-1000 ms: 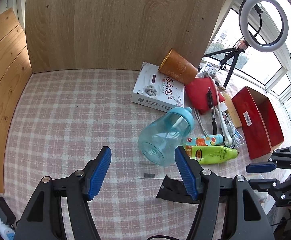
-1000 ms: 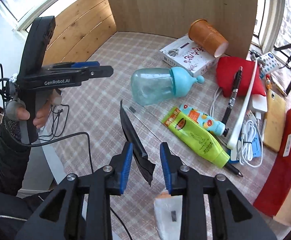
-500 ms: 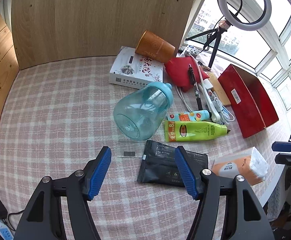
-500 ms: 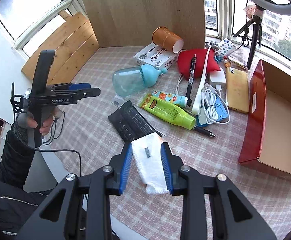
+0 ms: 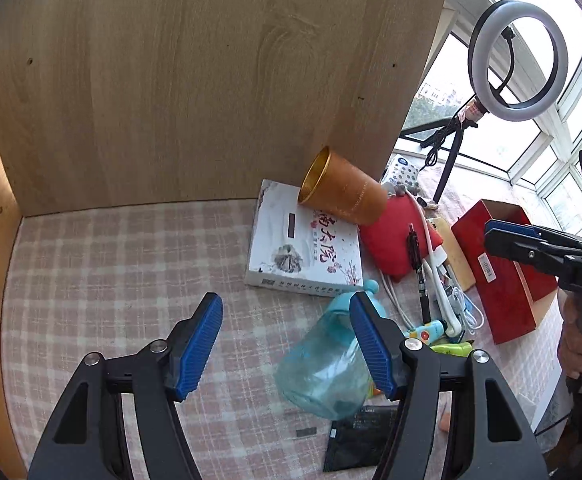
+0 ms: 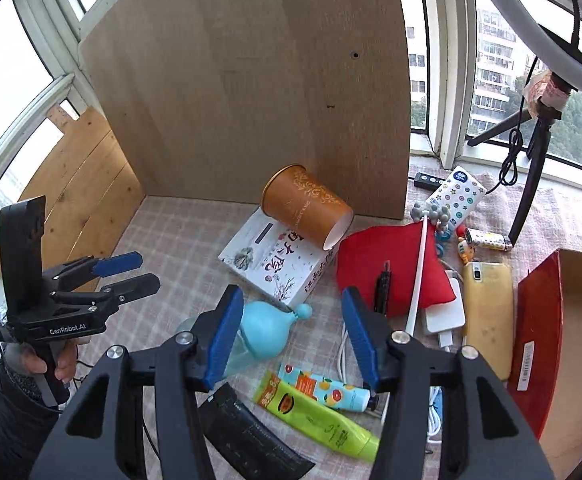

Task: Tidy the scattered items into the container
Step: 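Grasp the orange paper cup with the left tool and set it aside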

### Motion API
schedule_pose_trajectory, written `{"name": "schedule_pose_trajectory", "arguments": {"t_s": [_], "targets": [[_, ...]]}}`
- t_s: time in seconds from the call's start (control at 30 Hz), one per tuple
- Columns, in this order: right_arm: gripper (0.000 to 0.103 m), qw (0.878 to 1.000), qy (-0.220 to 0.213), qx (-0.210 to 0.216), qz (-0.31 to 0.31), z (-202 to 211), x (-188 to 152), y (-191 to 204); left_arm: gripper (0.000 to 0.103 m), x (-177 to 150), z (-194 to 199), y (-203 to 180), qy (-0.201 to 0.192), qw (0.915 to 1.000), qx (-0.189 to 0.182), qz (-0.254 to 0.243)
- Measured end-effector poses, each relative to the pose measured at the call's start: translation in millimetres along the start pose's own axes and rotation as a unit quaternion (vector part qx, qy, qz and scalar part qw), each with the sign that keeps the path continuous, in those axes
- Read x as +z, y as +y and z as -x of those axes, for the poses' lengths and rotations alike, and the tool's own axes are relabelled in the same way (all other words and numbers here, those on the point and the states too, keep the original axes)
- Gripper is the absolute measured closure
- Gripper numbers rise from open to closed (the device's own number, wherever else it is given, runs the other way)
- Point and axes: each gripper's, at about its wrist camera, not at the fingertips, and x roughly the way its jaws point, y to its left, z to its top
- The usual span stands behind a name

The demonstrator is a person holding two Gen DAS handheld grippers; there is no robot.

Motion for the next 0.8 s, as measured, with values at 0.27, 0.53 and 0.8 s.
{"name": "schedule_pose_trajectory", "arguments": {"t_s": [0.27,0.53,0.8], "targets": [[0.067,0.995,0.016,-0.012,-0.095,-50.9,19.2,-52.3,0.040,61.2,-69.6,-22.1,0.027,0.9954,-0.025,-0.088],[0.068,0.989,0.028,0.029,-0.139,-81.6,27.3,-67.1,0.047,69.5,-100.7,-27.9,0.051,0.9911,-0.060,-0.107],[0.068,0.988,0.039,0.054,-0.136,-94.3,27.7,-53.1,0.101,59.2,-92.7,-51.3,0.048,0.9852,-0.103,-0.128]]}}
